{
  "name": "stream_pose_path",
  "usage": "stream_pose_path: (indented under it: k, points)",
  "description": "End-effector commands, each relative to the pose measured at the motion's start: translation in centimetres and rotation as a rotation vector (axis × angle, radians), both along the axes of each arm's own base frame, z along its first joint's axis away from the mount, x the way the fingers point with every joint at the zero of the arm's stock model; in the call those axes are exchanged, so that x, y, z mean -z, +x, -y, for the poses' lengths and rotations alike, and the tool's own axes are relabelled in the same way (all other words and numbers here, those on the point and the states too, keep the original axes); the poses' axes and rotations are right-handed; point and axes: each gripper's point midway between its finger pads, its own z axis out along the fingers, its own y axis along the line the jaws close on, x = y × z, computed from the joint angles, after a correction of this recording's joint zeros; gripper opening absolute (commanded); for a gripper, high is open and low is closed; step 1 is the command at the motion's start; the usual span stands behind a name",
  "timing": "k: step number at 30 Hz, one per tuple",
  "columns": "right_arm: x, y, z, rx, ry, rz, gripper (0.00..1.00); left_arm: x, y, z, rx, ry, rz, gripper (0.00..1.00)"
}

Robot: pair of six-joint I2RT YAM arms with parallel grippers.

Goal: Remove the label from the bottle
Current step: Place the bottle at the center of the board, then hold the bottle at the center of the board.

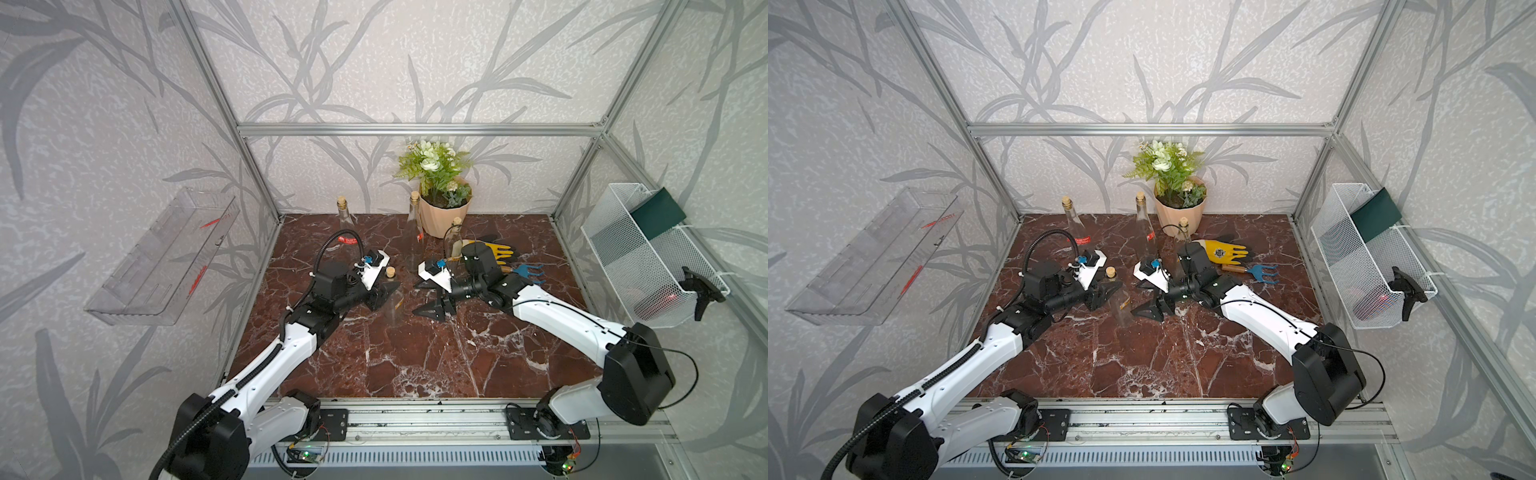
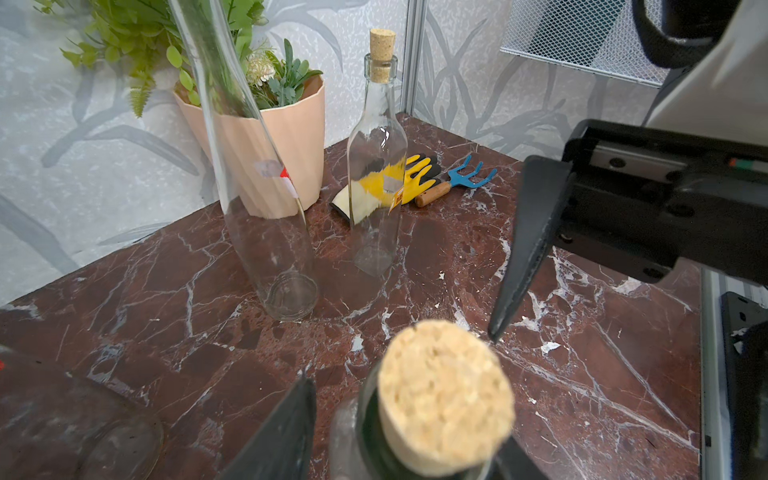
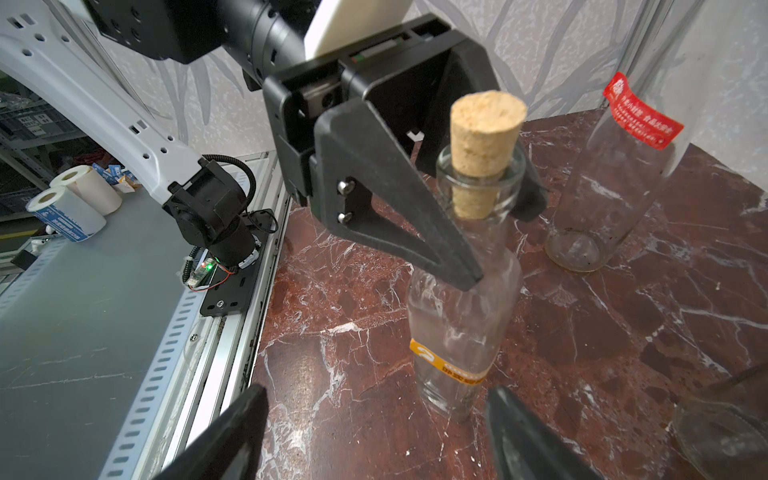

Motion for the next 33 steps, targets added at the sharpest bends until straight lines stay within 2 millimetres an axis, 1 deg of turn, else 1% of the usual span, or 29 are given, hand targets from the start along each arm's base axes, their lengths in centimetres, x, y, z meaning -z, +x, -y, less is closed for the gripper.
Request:
stream_pose_path:
  k: [1, 6, 12, 15, 17, 21, 23, 26, 29, 33]
  points:
    - [-0.9, -0.3, 0.1, -0.003, 0.024, 0.021, 0.84, -2.1, 0.6, 0.5, 0.006, -0.018, 0.073, 0.50]
    - [-0.5, -0.5, 0.3, 0.002, 0.019, 0.017, 0.84, -1.8, 0.8, 0.5, 0.004, -0.016, 0.064, 0.40]
    - [0.2, -0.7, 0.6, 0.010, 0.013, 0.009, 0.84, -1.6, 0.7, 0.4, -0.004, -0.012, 0.057, 0.23]
    - [0.4, -0.7, 0.7, 0.017, 0.015, 0.008, 0.84, -1.6, 0.8, 0.1, -0.030, -0.002, 0.053, 0.11]
    - [0.5, -0.7, 0.6, 0.025, 0.025, 0.006, 0.84, -1.8, 1.0, -0.5, -0.084, 0.006, 0.050, 0.01]
    - [0.5, -0.6, 0.3, 0.069, 0.082, 0.007, 0.82, -2.7, 1.6, -2.4, -0.256, 0.020, 0.043, 0.00]
    - [0.8, -0.5, -0.1, 0.116, 0.099, 0.045, 0.82, -3.1, 1.7, -3.6, -0.360, 0.025, 0.039, 0.00]
    - [1.4, -0.5, -0.9, 0.183, 0.109, 0.089, 0.81, -3.8, 1.6, -4.9, -0.466, 0.015, 0.043, 0.00]
    - [1.9, -0.9, -1.9, 0.231, 0.125, 0.149, 0.80, -3.7, 1.3, -5.4, -0.523, 0.020, 0.033, 0.00]
    - [2.3, -1.1, -2.8, 0.278, 0.161, 0.192, 0.78, -3.6, 0.9, -5.3, -0.557, -0.006, 0.024, 0.00]
